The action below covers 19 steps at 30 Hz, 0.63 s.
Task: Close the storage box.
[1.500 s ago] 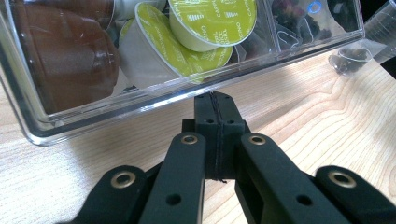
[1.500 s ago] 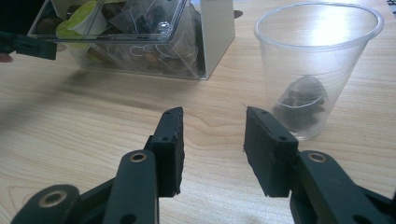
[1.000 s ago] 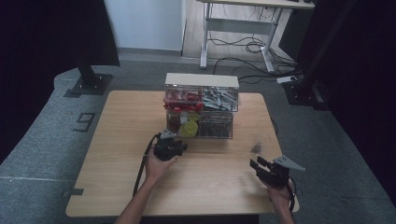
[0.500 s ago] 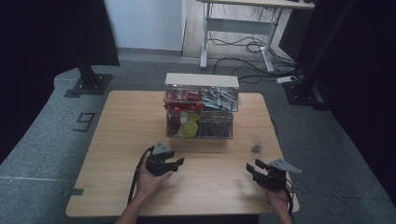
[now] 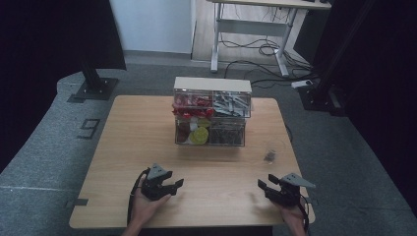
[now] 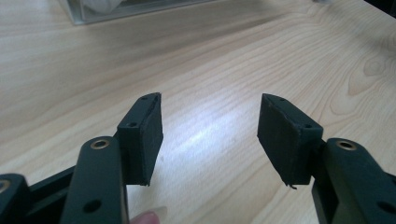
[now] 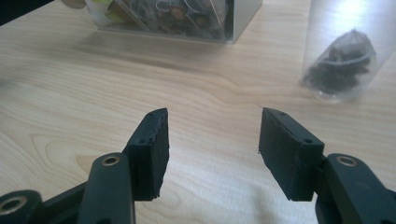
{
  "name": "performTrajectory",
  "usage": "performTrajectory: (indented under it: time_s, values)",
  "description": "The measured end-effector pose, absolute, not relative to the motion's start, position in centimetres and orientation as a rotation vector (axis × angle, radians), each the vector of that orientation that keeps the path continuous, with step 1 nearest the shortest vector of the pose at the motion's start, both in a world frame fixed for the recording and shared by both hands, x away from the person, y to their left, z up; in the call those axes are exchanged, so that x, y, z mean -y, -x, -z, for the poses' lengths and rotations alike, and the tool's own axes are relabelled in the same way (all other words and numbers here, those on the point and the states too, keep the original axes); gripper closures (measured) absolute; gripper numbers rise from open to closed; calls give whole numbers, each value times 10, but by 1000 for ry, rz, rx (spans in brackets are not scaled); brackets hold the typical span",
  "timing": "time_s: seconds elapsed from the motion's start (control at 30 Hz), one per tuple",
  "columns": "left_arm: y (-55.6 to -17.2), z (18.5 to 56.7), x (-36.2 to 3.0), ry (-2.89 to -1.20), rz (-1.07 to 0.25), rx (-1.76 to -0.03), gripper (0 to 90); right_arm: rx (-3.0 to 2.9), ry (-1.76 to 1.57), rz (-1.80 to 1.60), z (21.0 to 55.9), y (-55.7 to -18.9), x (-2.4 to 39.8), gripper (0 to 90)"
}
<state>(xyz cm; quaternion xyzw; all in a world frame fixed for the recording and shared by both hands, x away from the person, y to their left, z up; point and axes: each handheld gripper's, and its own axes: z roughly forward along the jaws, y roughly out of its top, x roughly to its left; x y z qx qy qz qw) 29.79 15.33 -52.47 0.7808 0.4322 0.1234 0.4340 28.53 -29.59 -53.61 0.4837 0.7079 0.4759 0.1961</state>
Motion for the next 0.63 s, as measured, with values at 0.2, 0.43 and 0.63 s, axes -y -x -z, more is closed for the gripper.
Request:
performTrajectory:
  time_s: [0.2,0.43,0.63]
  values:
    - [-293,528,-165,-1931,-321,-1114,405,-1994,-1364,-1312,541,-281,300,428]
    - [-292,527,-165,-1932,-324,-1105,406,-2004,-1360,-1308,542,-282,299,428]
    - [-293,528,-166,-1935,-340,-1112,405,-2005,-1363,-1308,543,-283,300,427]
